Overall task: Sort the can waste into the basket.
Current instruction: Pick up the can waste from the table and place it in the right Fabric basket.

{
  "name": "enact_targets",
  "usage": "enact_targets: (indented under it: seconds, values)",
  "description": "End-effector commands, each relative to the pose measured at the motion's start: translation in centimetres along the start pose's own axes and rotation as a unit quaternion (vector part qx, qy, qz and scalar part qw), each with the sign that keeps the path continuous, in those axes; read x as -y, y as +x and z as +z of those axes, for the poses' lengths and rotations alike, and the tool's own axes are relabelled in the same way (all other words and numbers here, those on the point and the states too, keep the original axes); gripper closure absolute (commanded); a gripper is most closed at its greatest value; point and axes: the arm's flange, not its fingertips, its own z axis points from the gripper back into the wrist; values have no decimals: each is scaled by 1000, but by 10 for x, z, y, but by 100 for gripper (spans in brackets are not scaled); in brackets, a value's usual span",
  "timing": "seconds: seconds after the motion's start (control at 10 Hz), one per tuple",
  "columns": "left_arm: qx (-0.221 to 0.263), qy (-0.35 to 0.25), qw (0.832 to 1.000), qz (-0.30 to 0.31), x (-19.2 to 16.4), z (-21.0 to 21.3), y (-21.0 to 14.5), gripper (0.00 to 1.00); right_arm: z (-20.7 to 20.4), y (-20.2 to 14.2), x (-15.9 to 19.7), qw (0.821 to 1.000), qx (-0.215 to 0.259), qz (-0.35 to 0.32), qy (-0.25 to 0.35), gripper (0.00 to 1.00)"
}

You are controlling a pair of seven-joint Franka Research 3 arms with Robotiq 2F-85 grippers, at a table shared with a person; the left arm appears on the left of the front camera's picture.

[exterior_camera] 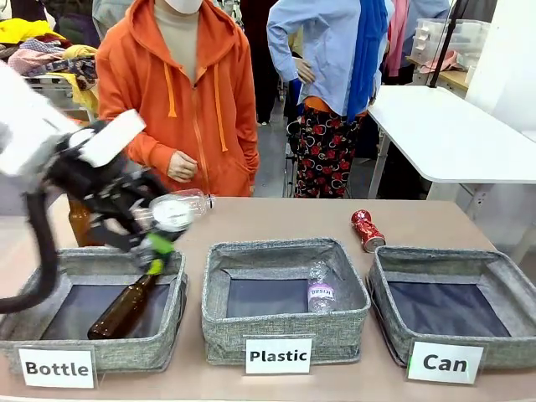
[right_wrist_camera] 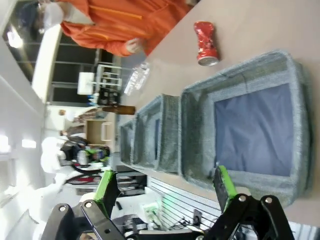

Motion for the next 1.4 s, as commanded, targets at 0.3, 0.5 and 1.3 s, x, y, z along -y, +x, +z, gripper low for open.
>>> enact_targets:
  seconds: [0.3, 0.5, 1.3]
  values:
    - [-50, -21, 996, -67, -94, -135, 204, 62, 102, -31, 6, 996, 18, -44, -72, 0]
    - [-91, -55, 991, -87, -137, -223, 261, 62, 141, -46, 22, 997, 32, -46, -49, 0]
    - [-163, -89, 983, -8, -200, -406, 284, 62, 152, -61, 32, 997, 35, -58, -46, 0]
